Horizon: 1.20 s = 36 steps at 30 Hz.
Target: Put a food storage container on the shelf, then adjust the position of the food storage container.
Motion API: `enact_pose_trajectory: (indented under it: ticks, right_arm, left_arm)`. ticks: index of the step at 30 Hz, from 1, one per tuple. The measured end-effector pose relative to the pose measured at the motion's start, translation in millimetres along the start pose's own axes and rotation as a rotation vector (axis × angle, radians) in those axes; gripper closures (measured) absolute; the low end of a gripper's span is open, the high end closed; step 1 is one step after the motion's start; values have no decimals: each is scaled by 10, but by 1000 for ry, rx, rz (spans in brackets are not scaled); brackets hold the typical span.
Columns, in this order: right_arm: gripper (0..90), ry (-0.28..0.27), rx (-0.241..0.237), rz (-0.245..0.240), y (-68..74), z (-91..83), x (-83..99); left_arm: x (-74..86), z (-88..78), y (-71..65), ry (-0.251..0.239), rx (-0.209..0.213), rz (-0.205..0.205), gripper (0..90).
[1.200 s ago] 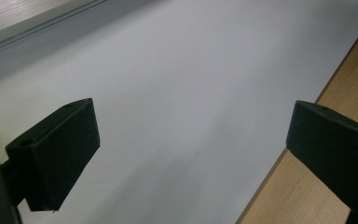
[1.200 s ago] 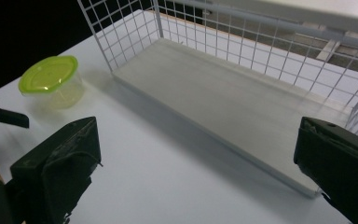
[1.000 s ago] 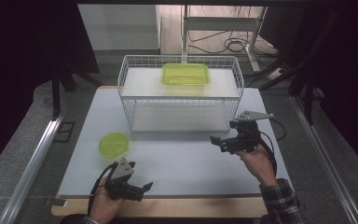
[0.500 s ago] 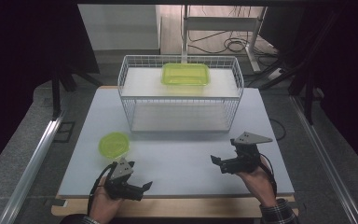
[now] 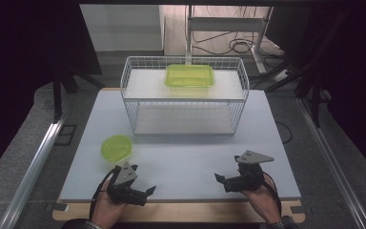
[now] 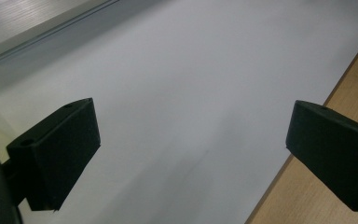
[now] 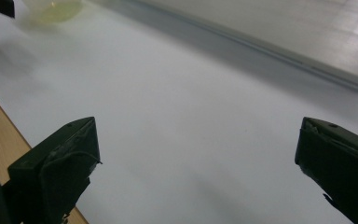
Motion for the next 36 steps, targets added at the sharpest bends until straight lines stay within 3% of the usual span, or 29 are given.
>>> enact_pose_trajectory:
  ticks: [8, 18, 23, 24, 25, 26, 29, 30, 31, 34, 36]
  right_arm:
    - [1, 51, 2, 1, -18, 21, 237]
    - [5, 63, 5, 0, -36, 53, 294]
    - [8, 68, -1, 2, -29, 73, 313]
    - [10, 74, -4, -5, -21, 82, 323]
    - [10, 74, -4, -5, -21, 82, 323]
    - [19, 81, -13, -4, -4, 96, 332]
    - [26, 89, -25, -5, 13, 100, 337]
    - [28, 93, -29, -5, 20, 101, 340]
    - [31, 99, -33, -10, 23, 105, 348]
    - [35, 100, -37, -8, 16, 106, 355]
    - [41, 104, -40, -6, 12, 101, 358]
  left_arm:
    - [4, 9, -12, 8, 4, 2, 26]
    - [-93, -52, 63, 18, -8, -23, 57]
    - [-142, -105, 161, 17, -15, -19, 297]
    - [-160, -122, 198, 9, -13, -34, 395]
    - [-182, -138, 239, -1, -3, -54, 395]
    - [-216, -150, 288, -22, -3, -81, 528]
    - [-276, -171, 389, -24, -37, -91, 705]
    - [-301, -179, 437, -15, -63, -87, 705]
    - [-318, -191, 480, -11, -78, -83, 814]
    - [-355, -252, 724, -8, -130, -105, 899]
    - [-357, -267, 780, -10, -140, -114, 900]
Point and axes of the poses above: each handheld gripper's, and its own axes: z roughly forward along the jaws, x roughly out of its underside, y roughly to its left, the point moved 6 cm from there along z, roughly forward along the jaws, and after that the axes turned 7 degrees about -y, right-handed, at the moved point
